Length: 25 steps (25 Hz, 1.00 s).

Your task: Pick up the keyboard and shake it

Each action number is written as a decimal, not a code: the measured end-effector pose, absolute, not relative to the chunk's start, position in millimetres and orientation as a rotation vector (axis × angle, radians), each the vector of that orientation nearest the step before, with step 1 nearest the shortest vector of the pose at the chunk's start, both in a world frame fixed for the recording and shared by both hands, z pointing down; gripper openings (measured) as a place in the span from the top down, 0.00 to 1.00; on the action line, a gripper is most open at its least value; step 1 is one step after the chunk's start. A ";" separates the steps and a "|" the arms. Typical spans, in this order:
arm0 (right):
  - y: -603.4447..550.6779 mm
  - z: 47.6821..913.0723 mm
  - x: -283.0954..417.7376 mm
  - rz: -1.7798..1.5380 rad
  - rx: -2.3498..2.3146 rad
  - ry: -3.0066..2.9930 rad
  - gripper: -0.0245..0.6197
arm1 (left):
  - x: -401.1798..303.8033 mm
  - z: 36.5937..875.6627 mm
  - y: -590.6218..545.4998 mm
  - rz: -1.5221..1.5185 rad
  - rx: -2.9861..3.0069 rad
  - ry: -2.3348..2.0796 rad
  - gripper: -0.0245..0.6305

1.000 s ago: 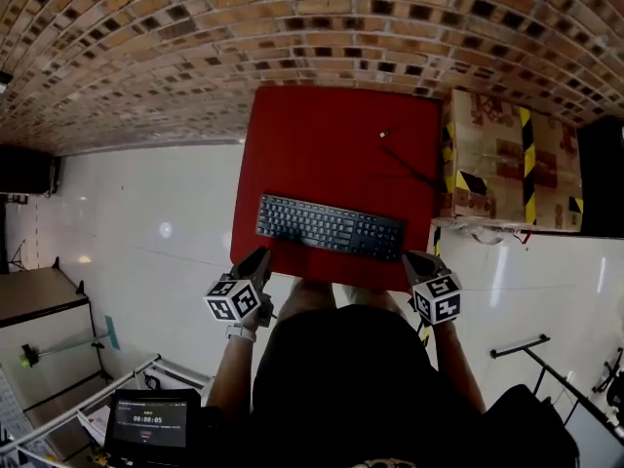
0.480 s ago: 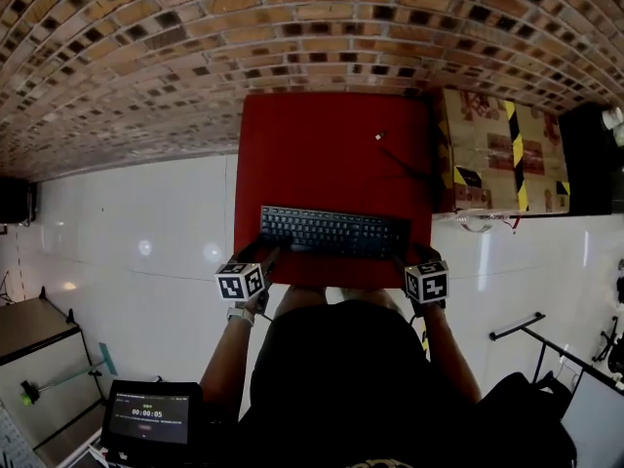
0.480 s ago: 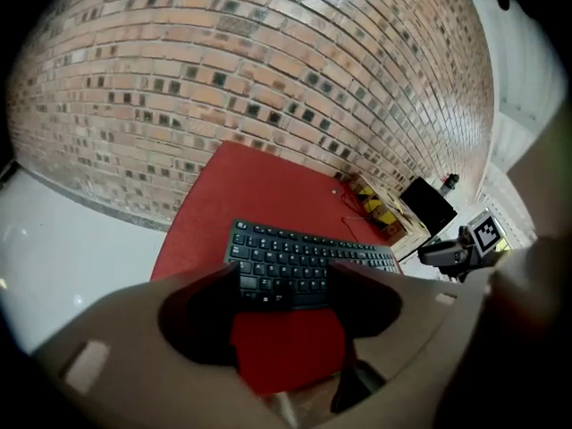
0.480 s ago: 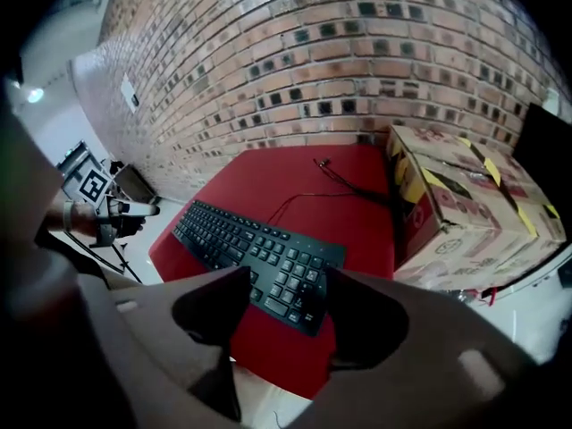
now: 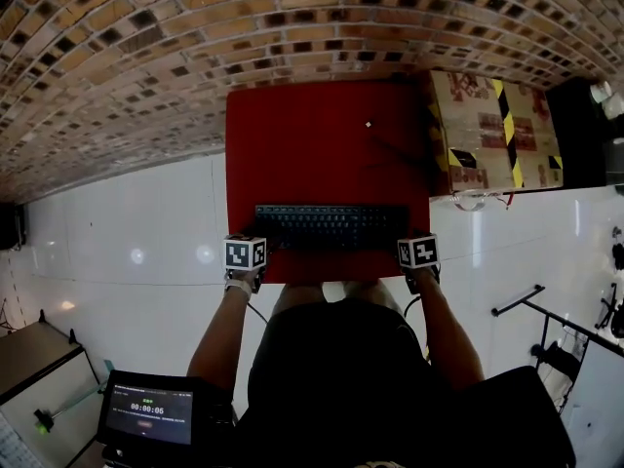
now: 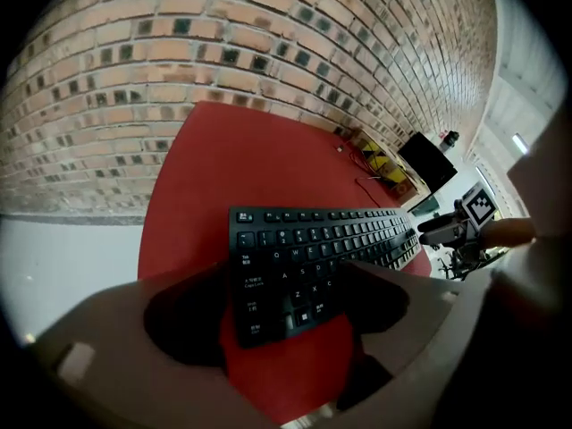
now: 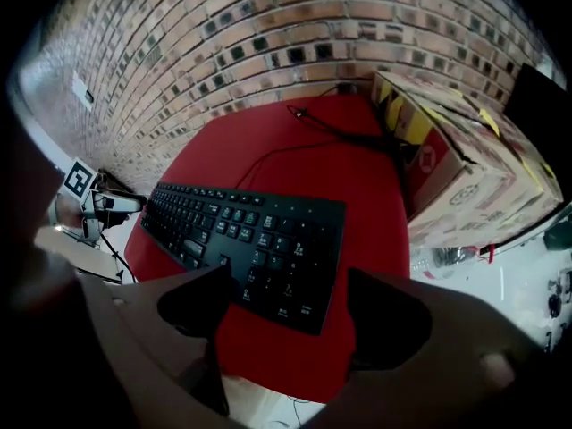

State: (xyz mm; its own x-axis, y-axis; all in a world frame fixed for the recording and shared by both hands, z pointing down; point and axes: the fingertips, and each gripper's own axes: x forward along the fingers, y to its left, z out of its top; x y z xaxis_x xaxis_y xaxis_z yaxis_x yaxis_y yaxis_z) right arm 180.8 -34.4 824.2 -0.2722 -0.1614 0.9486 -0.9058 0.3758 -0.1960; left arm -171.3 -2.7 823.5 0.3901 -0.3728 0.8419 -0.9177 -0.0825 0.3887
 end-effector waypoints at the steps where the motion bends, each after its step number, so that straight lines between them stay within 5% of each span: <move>1: -34.2 827.7 179.6 0.994 0.946 -1.680 0.36 | -170.4 826.5 -4.3 0.719 1.657 -1.146 0.36; 25: -50.0 843.4 170.8 1.011 0.967 -1.656 0.35 | -167.6 843.4 -21.2 0.808 1.541 -1.214 0.32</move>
State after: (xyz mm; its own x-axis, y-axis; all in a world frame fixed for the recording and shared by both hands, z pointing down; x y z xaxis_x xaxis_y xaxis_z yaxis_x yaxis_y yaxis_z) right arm 170.8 -50.0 843.4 -0.2513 -0.1468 0.9567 -0.9179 0.3497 -0.1874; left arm -167.6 -21.2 843.4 0.2805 -0.3089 0.9088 -0.9576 -0.0248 0.2871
